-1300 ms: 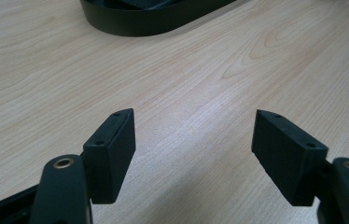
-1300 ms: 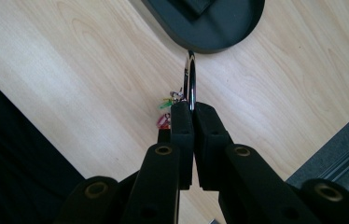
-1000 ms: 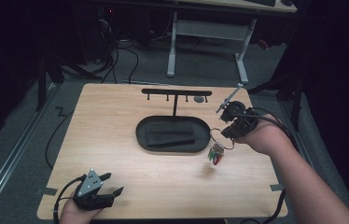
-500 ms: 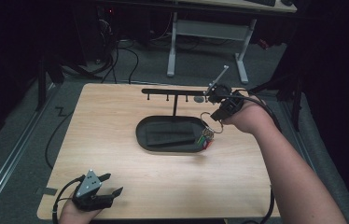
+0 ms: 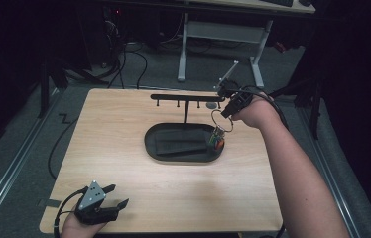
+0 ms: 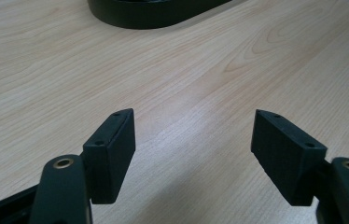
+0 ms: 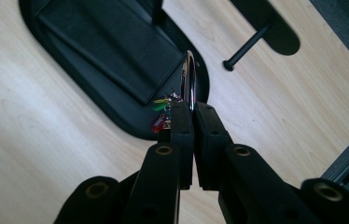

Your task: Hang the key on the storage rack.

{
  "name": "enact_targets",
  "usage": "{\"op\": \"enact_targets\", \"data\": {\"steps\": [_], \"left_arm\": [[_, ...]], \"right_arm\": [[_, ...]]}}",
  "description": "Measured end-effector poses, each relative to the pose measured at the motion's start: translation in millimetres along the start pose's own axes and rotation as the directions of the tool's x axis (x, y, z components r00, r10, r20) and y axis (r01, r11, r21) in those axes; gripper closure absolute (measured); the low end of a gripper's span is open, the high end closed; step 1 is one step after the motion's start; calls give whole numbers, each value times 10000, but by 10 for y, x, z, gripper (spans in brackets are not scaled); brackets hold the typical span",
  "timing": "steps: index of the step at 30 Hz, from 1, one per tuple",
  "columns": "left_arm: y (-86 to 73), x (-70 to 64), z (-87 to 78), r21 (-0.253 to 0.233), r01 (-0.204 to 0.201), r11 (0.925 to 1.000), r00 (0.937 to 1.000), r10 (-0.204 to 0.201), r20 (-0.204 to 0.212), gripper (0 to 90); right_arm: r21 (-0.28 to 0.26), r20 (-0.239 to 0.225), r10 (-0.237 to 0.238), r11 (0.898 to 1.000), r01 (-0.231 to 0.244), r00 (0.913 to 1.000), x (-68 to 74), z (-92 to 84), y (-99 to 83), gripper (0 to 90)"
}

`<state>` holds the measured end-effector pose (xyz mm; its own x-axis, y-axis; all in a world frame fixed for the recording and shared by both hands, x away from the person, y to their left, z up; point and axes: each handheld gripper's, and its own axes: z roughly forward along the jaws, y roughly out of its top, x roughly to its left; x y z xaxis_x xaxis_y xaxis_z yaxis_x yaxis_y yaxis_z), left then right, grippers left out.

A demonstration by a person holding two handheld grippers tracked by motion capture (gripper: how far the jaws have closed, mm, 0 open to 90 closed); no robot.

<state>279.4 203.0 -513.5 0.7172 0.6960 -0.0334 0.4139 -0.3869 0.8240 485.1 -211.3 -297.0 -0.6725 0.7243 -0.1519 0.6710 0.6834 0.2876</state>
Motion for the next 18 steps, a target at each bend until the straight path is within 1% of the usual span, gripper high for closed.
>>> {"op": "enact_targets", "data": {"steps": [1,3,4,5,6,7,9,10,11,12,16,17,18], "left_arm": [[-3,5,-4,-5,25,10000,10000,-25,-4,313],[-13,18,-9,-5,46,10000,10000,-46,-73,313],[-17,25,-10,9,71,10000,9999,-71,-76,314],[-21,30,-8,0,111,9999,9999,-111,-92,313],[-24,35,-8,31,122,9999,9999,-122,-89,313],[-24,38,-10,75,107,9999,9999,-106,-79,314],[-26,30,-5,65,72,10000,9999,-71,-86,313],[-25,27,-3,78,54,10000,9999,-53,-85,314],[-25,27,-3,78,54,10000,9999,-53,-85,314],[-26,25,1,145,-54,9999,9999,56,-138,314],[-34,43,-3,174,-9,9998,9999,12,-157,314],[-35,47,-4,151,28,9999,9999,-25,-159,314],[-36,49,-2,133,47,9999,9998,-45,-181,314]], "right_arm": [[-68,-16,-67,10000,67,10000,-37,34,13,884],[-16,36,180,9998,-180,9998,-56,68,28,884],[-37,56,88,10000,-88,9999,-81,86,39,884],[-7,69,234,9997,-234,9997,-93,99,47,883],[-56,60,168,9998,-167,9998,-116,110,57,883],[-46,29,396,9992,-395,9992,-117,114,61,883],[-152,64,279,9995,-278,9996,-155,127,72,884],[-52,85,514,9987,-514,9986,-149,128,74,884],[-52,85,514,9987,-514,9986,-149,128,74,884],[-74,231,262,9996,-261,9994,-170,143,81,884],[-55,225,437,9990,-435,9988,-191,152,79,883],[-22,244,300,9995,-299,9993,-214,169,79,883],[7,227,452,9990,-452,9987,-212,172,80,883]]}}
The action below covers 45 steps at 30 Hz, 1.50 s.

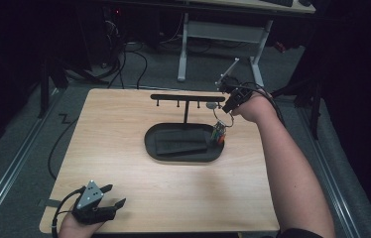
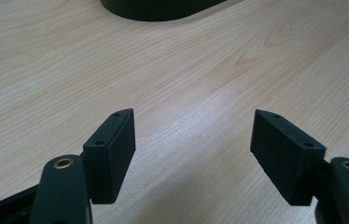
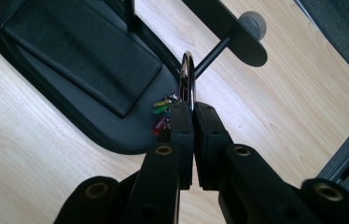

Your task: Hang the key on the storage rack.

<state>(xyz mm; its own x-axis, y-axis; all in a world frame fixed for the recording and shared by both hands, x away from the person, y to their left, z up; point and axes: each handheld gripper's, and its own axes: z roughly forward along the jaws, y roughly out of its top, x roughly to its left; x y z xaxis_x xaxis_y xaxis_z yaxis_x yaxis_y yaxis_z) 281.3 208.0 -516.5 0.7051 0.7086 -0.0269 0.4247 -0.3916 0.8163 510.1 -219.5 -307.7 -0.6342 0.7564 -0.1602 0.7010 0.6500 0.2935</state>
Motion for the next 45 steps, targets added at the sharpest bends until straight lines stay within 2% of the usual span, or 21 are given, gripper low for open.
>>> {"op": "enact_targets", "data": {"steps": [2,3,6,9,11,20,21,25,34,38,39,45], "left_arm": [[1,1,-1,31,-28,10000,10000,28,20,314],[2,-1,2,49,-77,10000,10000,78,-8,314],[1,1,4,62,-63,10000,10000,63,3,314],[-3,8,-1,106,-25,9999,10000,25,21,314],[-4,9,-1,128,-19,9999,10000,19,23,316],[-7,3,1,87,-72,9999,10000,72,-53,315],[-8,7,-2,131,-83,9999,10000,84,-44,315],[-4,-3,-6,98,-55,9999,10000,56,-35,315],[-3,-18,10,158,-144,9998,9999,145,-7,314],[3,-23,5,144,-154,9998,9999,153,29,314],[4,-25,6,153,-164,9997,9999,163,51,314],[5,-35,13,169,-220,9996,9997,218,73,314]], "right_arm": [[-2,7,98,10000,-98,10000,-4,6,1,883],[-49,106,-49,10000,50,9999,-35,29,13,882],[-59,72,-98,9999,98,9999,-53,51,23,882],[-63,86,170,9998,-170,9998,-60,77,42,881],[-141,211,-32,9999,35,9998,-76,84,57,880],[-137,466,38,9999,-31,9989,-85,108,107,877],[-92,548,171,9998,-166,9984,-73,109,109,877],[-140,543,66,9999,-59,9985,-89,130,114,870],[-369,688,231,9991,-206,9974,-86,74,97,854],[-462,719,342,9985,-309,9968,-81,55,80,834],[-502,633,496,9977,-465,9968,-68,42,69,802],[-806,542,635,9950,-590,9965,-35,4,39,744]]}}
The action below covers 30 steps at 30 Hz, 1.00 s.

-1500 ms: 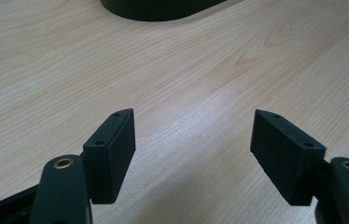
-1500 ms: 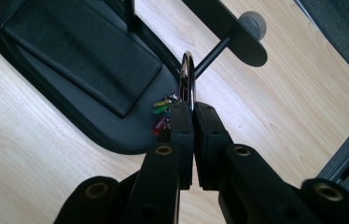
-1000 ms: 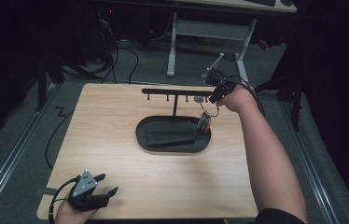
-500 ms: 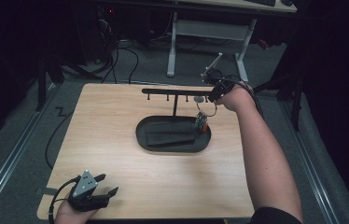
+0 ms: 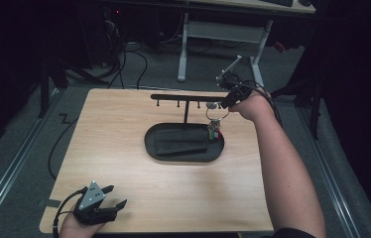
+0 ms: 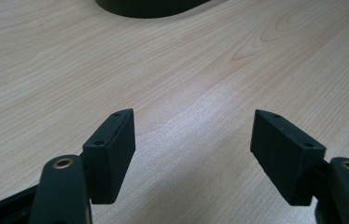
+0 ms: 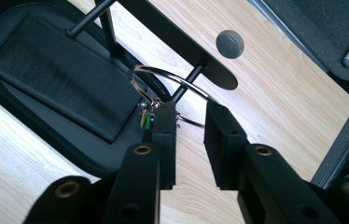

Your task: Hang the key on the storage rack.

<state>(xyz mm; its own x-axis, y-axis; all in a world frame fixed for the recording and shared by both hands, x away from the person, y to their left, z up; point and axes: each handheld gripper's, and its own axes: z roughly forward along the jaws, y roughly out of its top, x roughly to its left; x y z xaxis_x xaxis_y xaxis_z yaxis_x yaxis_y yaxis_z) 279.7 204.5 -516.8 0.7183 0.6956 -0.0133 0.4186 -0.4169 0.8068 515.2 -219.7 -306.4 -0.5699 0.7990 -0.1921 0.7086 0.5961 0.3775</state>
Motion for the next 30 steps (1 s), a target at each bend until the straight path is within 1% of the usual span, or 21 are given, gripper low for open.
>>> {"op": "enact_targets", "data": {"steps": [1,2,3,4,6,7,9,11,12,13,14,15,17,19,20,21,22,23,26,28,30], "left_arm": [[1,1,-3,32,-13,10000,10000,13,18,314],[0,-2,0,-9,-15,10000,10000,15,-1,313],[0,-3,0,-2,-21,10000,10000,21,-6,313],[0,-3,0,-2,-21,10000,10000,21,-6,313],[1,-4,1,44,-54,10000,10000,54,6,313],[2,-4,1,47,-63,10000,10000,63,6,312],[3,-5,1,36,-60,10000,10000,60,8,312],[4,-5,2,42,-74,10000,10000,74,1,312],[4,-5,2,48,-78,10000,10000,78,1,312],[4,-5,2,48,-78,10000,10000,78,1,312],[5,-9,4,52,-79,10000,10000,79,9,312],[4,-12,5,47,-93,9999,10000,93,6,312],[6,-16,5,84,-124,9999,9999,124,8,312],[5,-20,8,86,-155,9998,9999,155,-12,311],[5,-20,8,86,-155,9998,9999,155,-12,312],[5,-20,8,109,-155,9998,9999,155,-18,312],[5,-21,9,98,-155,9998,9999,156,-26,312],[5,-22,9,102,-160,9998,9999,160,-32,312],[6,-26,11,114,-206,9997,9998,206,-42,312],[4,-27,15,108,-207,9997,9998,208,-56,312],[3,-30,16,139,-212,9997,9998,213,-49,312]], "right_arm": [[1,-25,92,10000,-92,10000,12,-9,-9,735],[-68,-44,64,10000,-64,10000,17,-13,-19,722],[-15,-35,243,9997,-243,9997,40,-26,-35,704],[-91,-47,48,9999,-48,10000,34,-24,-43,692],[-28,-29,50,10000,-50,10000,50,-31,-70,662],[-42,-19,138,9999,-138,9999,63,-41,-87,648],[-195,-93,180,9996,-182,9998,75,-56,-123,613],[-225,-113,202,9995,-205,9997,92,-66,-163,577],[-190,-111,384,9991,-386,9992,115,-75,-185,555],[-190,-111,384,9991,-386,9992,115,-75,-185,555],[-373,-157,251,9990,-257,9996,133,-84,-232,516],[-453,-170,215,9987,-223,9996,139,-87,-248,500],[-621,-232,267,9977,-280,9994,172,-95,-291,479],[-702,-302,217,9973,-238,9993,201,-94,-334,460],[-681,-328,283,9972,-305,9991,223,-92,-356,450],[-744,-362,90,9972,-117,9993,243,-83,-383,441],[-731,-391,144,9972,-172,9991,267,-81,-403,435],[-783,-402,33,9969,-64,9992,281,-72,-426,431],[-775,-330,75,9969,-100,9994,352,-32,-513,409],[-860,-309,28,9963,-54,9995,404,-4,-577,393],[-1119,-290,22,9937,-54,9996,447,16,-646,376]]}}
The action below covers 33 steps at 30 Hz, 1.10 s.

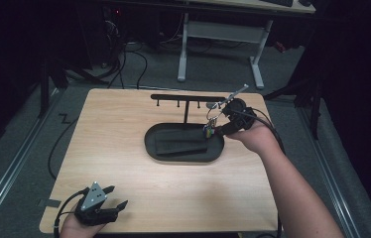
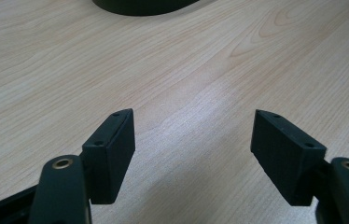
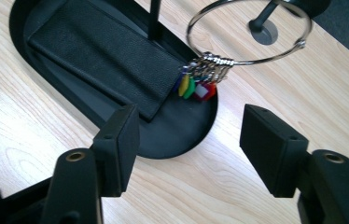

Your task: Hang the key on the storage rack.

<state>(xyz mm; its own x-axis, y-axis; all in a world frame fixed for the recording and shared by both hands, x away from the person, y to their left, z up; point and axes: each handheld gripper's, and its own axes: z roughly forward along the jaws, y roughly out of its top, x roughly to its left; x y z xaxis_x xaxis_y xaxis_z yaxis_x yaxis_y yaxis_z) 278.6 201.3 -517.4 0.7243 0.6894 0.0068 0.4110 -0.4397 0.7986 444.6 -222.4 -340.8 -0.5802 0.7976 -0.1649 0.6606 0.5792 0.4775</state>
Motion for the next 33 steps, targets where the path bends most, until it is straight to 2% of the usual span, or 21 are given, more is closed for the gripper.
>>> {"op": "enact_targets", "data": {"steps": [5,8,12,13,14,15,16,17,18,20,21,22,24,26,29,30,32,33], "left_arm": [[0,-6,5,29,0,10000,10000,0,23,312],[0,-13,11,36,-31,10000,10000,31,27,312],[-1,-23,13,40,-55,10000,10000,55,50,311],[-1,-23,13,40,-55,10000,10000,55,50,311],[-1,-28,13,29,-63,10000,10000,63,71,312],[-1,-30,15,32,-68,10000,9999,68,79,312],[-1,-31,22,81,-127,9999,9999,126,108,311],[-1,-31,22,81,-127,9999,9999,126,108,311],[0,-35,30,116,-146,9998,9998,145,130,311],[-1,-40,36,93,-172,9998,9998,171,141,311],[-1,-40,36,93,-172,9998,9998,171,141,311],[0,-42,38,93,-196,9998,9997,194,162,311],[0,-42,38,106,-214,9997,9996,212,192,311],[3,-50,44,44,-189,9998,9995,188,253,311],[16,-72,51,-28,-348,9994,9989,349,323,311],[20,-77,52,-48,-369,9993,9987,371,343,311],[26,-89,57,-76,-354,9993,9986,356,398,310],[29,-95,57,-63,-339,9994,9984,341,449,310]], "right_arm": [[-416,154,4,9991,2,9999,97,33,-158,347],[-1138,193,232,9933,-208,9995,198,73,-349,334],[-1649,270,255,9861,-207,9993,315,125,-558,336],[-1649,270,255,9861,-207,9993,315,125,-558,336],[-1922,293,301,9811,-239,9991,397,165,-710,337],[-1922,293,301,9811,-239,9991,397,165,-710,337],[-2157,304,306,9762,-233,9991,466,202,-853,335],[-2157,304,306,9762,-233,9991,466,202,-853,335],[-2391,152,434,9702,-385,9989,529,241,-996,328],[-2618,6,461,9641,-443,9989,584,281,-1126,322],[-2618,6,461,9641,-443,9989,584,281,-1126,322],[-2857,-214,630,9560,-665,9978,646,331,-1295,304],[-2940,-260,698,9529,-744,9972,666,349,-1352,303],[-3342,-253,820,9386,-858,9963,751,419,-1608,292],[-3684,-356,1060,9230,-1116,9937,808,467,-1835,269],[-3845,-385,1188,9147,-1244,9922,826,493,-1937,239],[-4096,-58,1390,9031,-1292,9903,860,529,-2079,193],[-4281,128,1721,8912,-1502,9850,893,550,-2173,195]]}}
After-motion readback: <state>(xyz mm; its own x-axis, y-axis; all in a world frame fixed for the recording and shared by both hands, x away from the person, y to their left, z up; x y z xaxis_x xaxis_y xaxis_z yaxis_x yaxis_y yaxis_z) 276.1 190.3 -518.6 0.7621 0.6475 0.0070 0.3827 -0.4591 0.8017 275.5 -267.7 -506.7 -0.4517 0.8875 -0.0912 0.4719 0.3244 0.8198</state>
